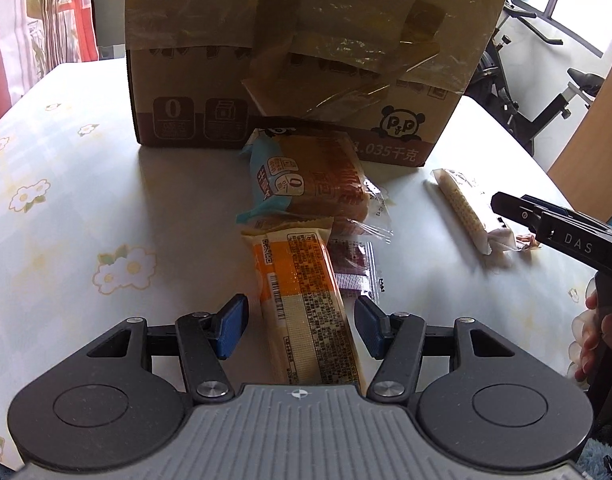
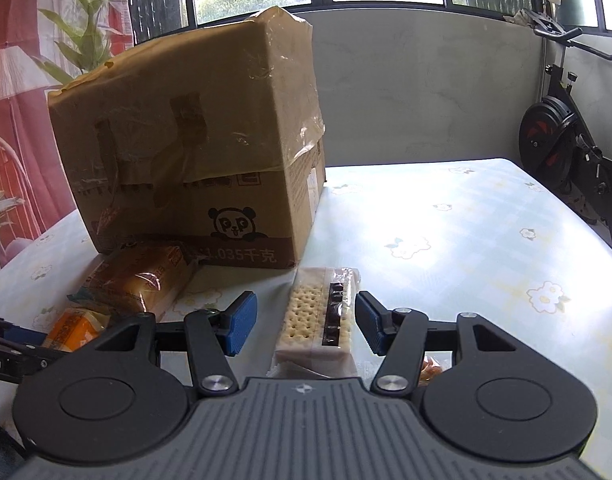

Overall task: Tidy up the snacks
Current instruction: 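Grasp the cracker pack with the right tool while the left tool grasps the orange bread pack, then carry the cracker pack and orange bread pack over the lined box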

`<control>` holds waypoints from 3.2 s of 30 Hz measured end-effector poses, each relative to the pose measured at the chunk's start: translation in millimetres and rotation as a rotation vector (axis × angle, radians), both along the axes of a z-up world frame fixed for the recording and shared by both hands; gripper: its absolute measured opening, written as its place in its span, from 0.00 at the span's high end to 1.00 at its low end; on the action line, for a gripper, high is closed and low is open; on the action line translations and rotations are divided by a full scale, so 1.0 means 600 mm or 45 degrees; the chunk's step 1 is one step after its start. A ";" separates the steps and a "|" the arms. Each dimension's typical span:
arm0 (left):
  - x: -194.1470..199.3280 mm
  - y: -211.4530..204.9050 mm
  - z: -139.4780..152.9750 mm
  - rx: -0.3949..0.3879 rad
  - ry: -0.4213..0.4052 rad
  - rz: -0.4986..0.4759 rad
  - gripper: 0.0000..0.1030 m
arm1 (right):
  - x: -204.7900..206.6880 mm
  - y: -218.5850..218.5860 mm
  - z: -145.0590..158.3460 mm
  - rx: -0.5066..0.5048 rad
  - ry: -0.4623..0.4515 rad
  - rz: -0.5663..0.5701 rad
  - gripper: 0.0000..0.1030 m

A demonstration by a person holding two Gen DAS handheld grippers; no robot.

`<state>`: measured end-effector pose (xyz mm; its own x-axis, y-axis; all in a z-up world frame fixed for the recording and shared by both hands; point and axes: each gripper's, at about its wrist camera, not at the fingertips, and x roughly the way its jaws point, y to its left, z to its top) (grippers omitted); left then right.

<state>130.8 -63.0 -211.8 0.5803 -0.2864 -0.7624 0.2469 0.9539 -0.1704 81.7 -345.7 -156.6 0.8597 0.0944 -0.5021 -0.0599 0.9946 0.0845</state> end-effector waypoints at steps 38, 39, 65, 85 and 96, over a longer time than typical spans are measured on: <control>0.004 0.031 0.002 0.027 -0.018 0.130 0.61 | 0.079 0.026 -0.046 -0.136 0.121 -0.020 0.44; 0.006 0.036 0.002 0.021 -0.018 0.148 0.61 | 0.079 0.023 -0.045 -0.132 0.124 -0.022 0.44; -0.010 0.065 0.029 0.015 -0.100 0.209 0.63 | 0.050 -0.006 -0.031 0.019 -0.003 0.017 0.53; 0.000 0.120 0.173 -0.109 -0.404 0.262 0.63 | 0.012 -0.068 0.150 0.191 -0.280 -0.008 0.53; 0.064 0.101 0.284 -0.147 -0.619 0.184 0.63 | 0.080 0.009 0.258 0.129 -0.419 0.191 0.53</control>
